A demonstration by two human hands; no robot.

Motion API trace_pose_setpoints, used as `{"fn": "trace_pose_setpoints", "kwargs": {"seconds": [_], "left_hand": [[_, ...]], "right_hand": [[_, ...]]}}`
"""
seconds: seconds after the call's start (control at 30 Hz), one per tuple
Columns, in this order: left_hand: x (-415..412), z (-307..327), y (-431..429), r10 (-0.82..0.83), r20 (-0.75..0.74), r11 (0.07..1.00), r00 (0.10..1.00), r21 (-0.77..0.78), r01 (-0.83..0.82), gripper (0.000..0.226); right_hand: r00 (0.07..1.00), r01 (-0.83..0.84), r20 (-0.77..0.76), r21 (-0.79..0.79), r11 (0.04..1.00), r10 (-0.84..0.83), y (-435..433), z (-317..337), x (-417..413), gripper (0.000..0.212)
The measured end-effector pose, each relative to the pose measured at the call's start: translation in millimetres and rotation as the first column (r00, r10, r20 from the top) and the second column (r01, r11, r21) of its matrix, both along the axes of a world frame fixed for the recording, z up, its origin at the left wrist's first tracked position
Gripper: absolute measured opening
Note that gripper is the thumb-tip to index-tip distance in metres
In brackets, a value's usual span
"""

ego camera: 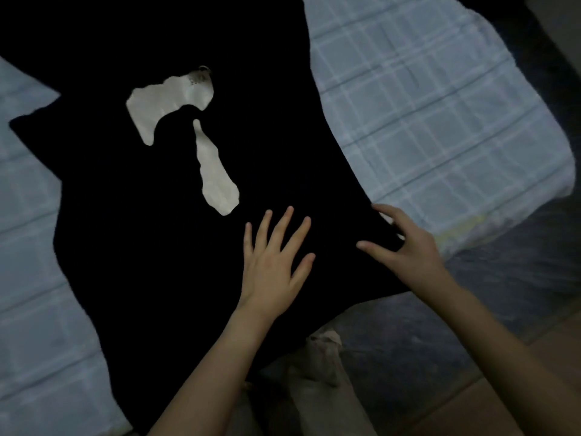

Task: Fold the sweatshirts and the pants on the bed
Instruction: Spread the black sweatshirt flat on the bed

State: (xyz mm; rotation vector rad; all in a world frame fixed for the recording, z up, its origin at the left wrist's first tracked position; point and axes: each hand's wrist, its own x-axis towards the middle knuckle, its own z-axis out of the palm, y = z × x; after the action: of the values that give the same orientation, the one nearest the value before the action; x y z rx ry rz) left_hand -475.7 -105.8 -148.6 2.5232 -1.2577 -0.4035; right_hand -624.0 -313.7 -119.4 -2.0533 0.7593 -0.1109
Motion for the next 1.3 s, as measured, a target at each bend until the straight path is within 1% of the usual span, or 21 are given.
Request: {"fn": "trace_pose_setpoints", "kwargs": {"seconds": [0.07,0.13,0.17,0.23,0.3,0.33,0.4,0.43,0.53,0.63,0.7,0.77,0.87,0.93,1.0,1.07,1.13,1.17,1.23,1.27,1.3], "left_hand": [[-8,-10,-6,-0.087,-0.012,0.99,0.996,0.108,0.088,0.061],[-20,-20,-9,-0.2,-0.028,0.953,0.979,0.225,0.201,0.064],[-24,-23,-9,-0.22,-0.025,0.947,0.975,0.235,0.22,0.065],[-21,-19,-9,-0.184,0.001,0.97,0.983,0.164,0.181,0.063],[-8,-8,-12,-0.146,0.07,0.989,0.987,0.04,0.144,0.061],[1,-3,-15,-0.126,0.112,0.992,0.986,-0.008,0.127,0.06],[27,3,-29,-0.07,0.171,0.994,0.983,-0.076,0.084,0.06],[42,3,-41,-0.044,0.187,0.993,0.981,-0.099,0.063,0.059],[89,-9,-78,-0.021,0.22,0.995,0.975,-0.089,0.042,0.058],[117,-46,-92,0.006,0.201,1.0,0.98,0.017,-0.01,0.059],[122,-67,-92,0.045,0.191,0.997,0.98,0.054,-0.056,0.06],[121,-75,-93,0.064,0.178,0.997,0.982,0.034,-0.072,0.06],[120,-75,-92,0.066,0.158,0.997,0.985,0.016,-0.069,0.061],[121,-74,-91,0.078,0.13,0.997,0.988,-0.003,-0.079,0.061],[121,-72,-90,0.081,0.101,0.997,0.992,-0.009,-0.08,0.062],[122,-73,-90,0.079,0.084,0.997,0.993,-0.02,-0.077,0.064],[122,-74,-89,0.08,0.067,0.997,0.995,-0.028,-0.078,0.065],[123,-74,-89,0.086,0.059,0.996,0.995,-0.035,-0.084,0.066],[125,-76,-90,0.087,0.054,0.995,0.995,-0.044,-0.085,0.067],[126,-77,-90,0.081,0.058,0.996,0.995,-0.045,-0.078,0.068],[126,-77,-90,0.077,0.065,0.996,0.995,-0.046,-0.074,0.068]], "right_hand": [[0.996,0.072,-0.054,0.015,0.997,-0.071,-17,0,-24,0.048],[0.976,0.035,-0.218,0.065,0.997,-0.02,-23,-9,-41,0.054],[0.961,-0.012,-0.277,0.008,1.0,0.014,-25,-13,-43,0.061],[0.953,-0.061,-0.303,-0.238,0.969,-0.015,-26,-13,-30,0.068],[0.975,-0.049,-0.212,-0.475,0.879,-0.06,-20,-8,-4,0.067],[0.99,-0.042,-0.139,-0.525,0.85,-0.037,-13,-6,13,0.065],[0.995,-0.098,-0.058,-0.555,0.826,0.079,-3,-8,54,0.06],[0.989,-0.145,-0.066,-0.572,0.807,0.131,-2,-12,77,0.058],[0.963,-0.268,-0.2,-0.61,0.746,0.182,-12,-37,123,0.056],[0.931,-0.337,-0.322,-0.577,0.744,0.172,-31,-77,126,0.057],[0.932,-0.339,-0.313,-0.582,0.739,0.182,-36,-91,123,0.057],[0.935,-0.342,-0.288,-0.578,0.741,0.206,-37,-92,125,0.056],[0.962,-0.272,-0.166,-0.599,0.753,0.215,-44,-81,135,0.053],[0.977,-0.192,-0.026,-0.56,0.806,0.214,-58,-69,155,0.05],[0.975,-0.134,0.098,-0.466,0.875,0.201,-80,-58,187,0.048],[0.976,-0.045,0.187,-0.318,0.947,0.109,-107,-50,225,0.048],[0.978,0.056,0.209,-0.139,0.989,-0.026,-134,-41,263,0.05],[0.981,0.06,0.19,-0.095,0.994,-0.041,-147,-37,282,0.051],[0.987,-0.02,0.159,-0.069,0.997,0.03,-169,-32,312,0.052],[0.984,-0.05,0.169,0.004,0.999,0.049,-176,-29,324,0.053],[0.979,-0.072,0.2,0.133,0.989,0.044,-178,-26,333,0.053]]}}
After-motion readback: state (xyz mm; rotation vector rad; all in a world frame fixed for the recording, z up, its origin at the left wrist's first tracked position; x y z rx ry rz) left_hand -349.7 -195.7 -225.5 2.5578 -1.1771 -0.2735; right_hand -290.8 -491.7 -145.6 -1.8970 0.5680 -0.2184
